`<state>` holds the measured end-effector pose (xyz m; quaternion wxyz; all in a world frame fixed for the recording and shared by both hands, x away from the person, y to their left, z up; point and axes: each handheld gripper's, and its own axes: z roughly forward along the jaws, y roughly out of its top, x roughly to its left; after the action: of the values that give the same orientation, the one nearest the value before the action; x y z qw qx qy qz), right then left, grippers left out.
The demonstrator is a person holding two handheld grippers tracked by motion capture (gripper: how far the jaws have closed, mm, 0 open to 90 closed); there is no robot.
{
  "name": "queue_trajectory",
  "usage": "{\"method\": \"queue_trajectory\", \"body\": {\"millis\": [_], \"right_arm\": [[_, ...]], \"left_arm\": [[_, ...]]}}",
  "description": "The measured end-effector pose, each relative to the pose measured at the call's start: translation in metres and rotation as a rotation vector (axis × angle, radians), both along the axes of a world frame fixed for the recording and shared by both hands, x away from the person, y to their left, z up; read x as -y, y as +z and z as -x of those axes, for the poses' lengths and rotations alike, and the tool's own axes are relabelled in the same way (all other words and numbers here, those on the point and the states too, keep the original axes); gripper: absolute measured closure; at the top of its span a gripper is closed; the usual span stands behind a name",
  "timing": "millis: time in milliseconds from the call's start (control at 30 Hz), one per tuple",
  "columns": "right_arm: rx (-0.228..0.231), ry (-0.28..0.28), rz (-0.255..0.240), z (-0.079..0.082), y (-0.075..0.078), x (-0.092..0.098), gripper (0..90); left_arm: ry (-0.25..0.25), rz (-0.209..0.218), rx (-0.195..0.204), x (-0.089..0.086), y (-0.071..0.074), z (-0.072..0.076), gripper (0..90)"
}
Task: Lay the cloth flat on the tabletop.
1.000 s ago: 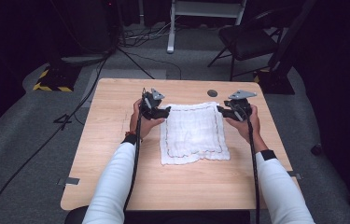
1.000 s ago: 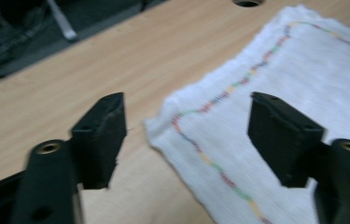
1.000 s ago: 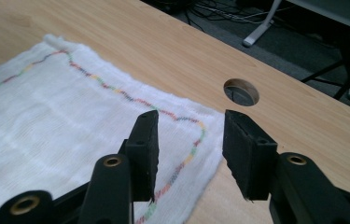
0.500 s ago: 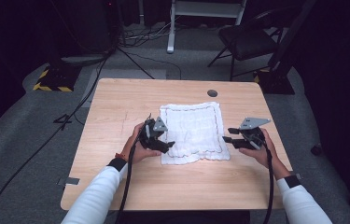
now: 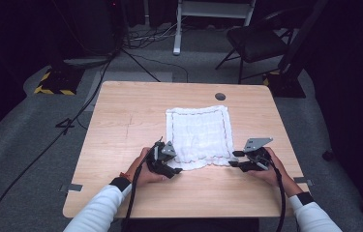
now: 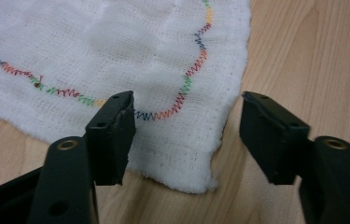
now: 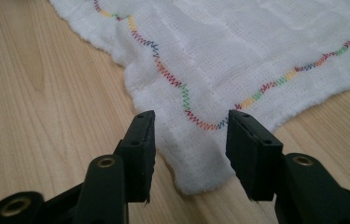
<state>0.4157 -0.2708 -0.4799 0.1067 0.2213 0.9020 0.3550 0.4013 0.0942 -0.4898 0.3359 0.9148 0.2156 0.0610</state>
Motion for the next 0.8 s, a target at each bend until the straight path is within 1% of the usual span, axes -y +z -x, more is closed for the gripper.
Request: {"method": "queue_trajectory", "body": {"millis": [67, 100, 133, 167, 200, 233, 267, 300, 333, 367, 400, 433, 467, 500, 600, 667, 733, 767, 800], "right_arm": [[-0.005, -0.01, 0.009, -0.001, -0.002, 0.001, 54.2], [-0.006, -0.02, 0.032, -0.002, -0.005, 0.002, 55.0], [-0.006, -0.02, 0.032, -0.002, -0.005, 0.002, 55.0], [-0.009, -0.025, 0.039, -0.002, -0.007, 0.002, 55.9], [-0.009, -0.026, 0.035, -0.002, -0.008, 0.003, 57.1], [-0.01, -0.036, 0.026, -0.003, -0.009, 0.004, 63.8], [-0.005, -0.04, 0.028, -0.003, -0.008, 0.004, 67.5], [-0.005, -0.04, 0.028, -0.003, -0.008, 0.004, 67.5], [-0.006, -0.044, 0.027, -0.003, -0.009, 0.005, 69.7], [-0.004, -0.054, 0.027, -0.003, -0.009, 0.006, 77.1], [-0.004, -0.054, 0.027, -0.003, -0.009, 0.006, 77.1], [0.007, -0.055, 0.05, -0.003, -0.007, 0.005, 81.4], [0.007, -0.055, 0.05, -0.003, -0.007, 0.005, 81.4], [0.007, -0.049, 0.061, -0.003, -0.006, 0.004, 83.5], [0.017, -0.032, 0.078, 0.0, -0.003, 0.002, 85.8], [0.019, -0.028, 0.073, 0.002, -0.002, 0.002, 86.3], [0.021, -0.027, 0.064, 0.004, 0.001, 0.002, 86.5], [0.008, -0.026, 0.05, 0.007, 0.002, 0.002, 86.6], [0.008, -0.026, 0.05, 0.007, 0.002, 0.002, 86.6]], "left_arm": [[0.008, 0.011, 0.002, -0.003, -0.001, -0.002, 49.7], [0.008, 0.007, 0.005, -0.005, 0.0, -0.003, 57.5], [0.013, 0.018, 0.005, -0.005, -0.001, -0.003, 57.5], [0.017, 0.019, 0.006, -0.006, -0.001, -0.004, 60.7], [0.02, 0.011, 0.007, -0.007, 0.0, -0.005, 64.4], [0.019, 0.007, 0.012, -0.008, 0.0, -0.005, 69.6], [0.019, 0.007, 0.012, -0.008, 0.0, -0.005, 72.3], [0.014, 0.0, 0.01, -0.009, 0.001, -0.005, 72.3], [0.012, 0.003, 0.011, -0.009, 0.0, -0.005, 74.2], [0.014, 0.001, 0.007, -0.009, 0.001, -0.006, 76.4], [0.012, -0.002, 0.004, -0.01, 0.001, -0.006, 76.4], [0.009, -0.011, -0.002, -0.01, 0.002, -0.007, 78.8], [0.002, -0.019, 0.006, -0.01, 0.003, -0.007, 78.8], [-0.002, -0.022, 0.009, -0.01, 0.004, -0.007, 79.8], [-0.016, -0.028, 0.014, -0.011, 0.006, -0.006, 81.9], [-0.025, -0.026, 0.015, -0.013, 0.009, -0.004, 82.6], [-0.028, -0.021, 0.005, -0.015, 0.01, -0.003, 82.9], [-0.031, -0.02, 0.003, -0.016, 0.011, -0.003, 83.0], [-0.035, -0.02, 0.0, -0.017, 0.011, -0.002, 83.0]]}}
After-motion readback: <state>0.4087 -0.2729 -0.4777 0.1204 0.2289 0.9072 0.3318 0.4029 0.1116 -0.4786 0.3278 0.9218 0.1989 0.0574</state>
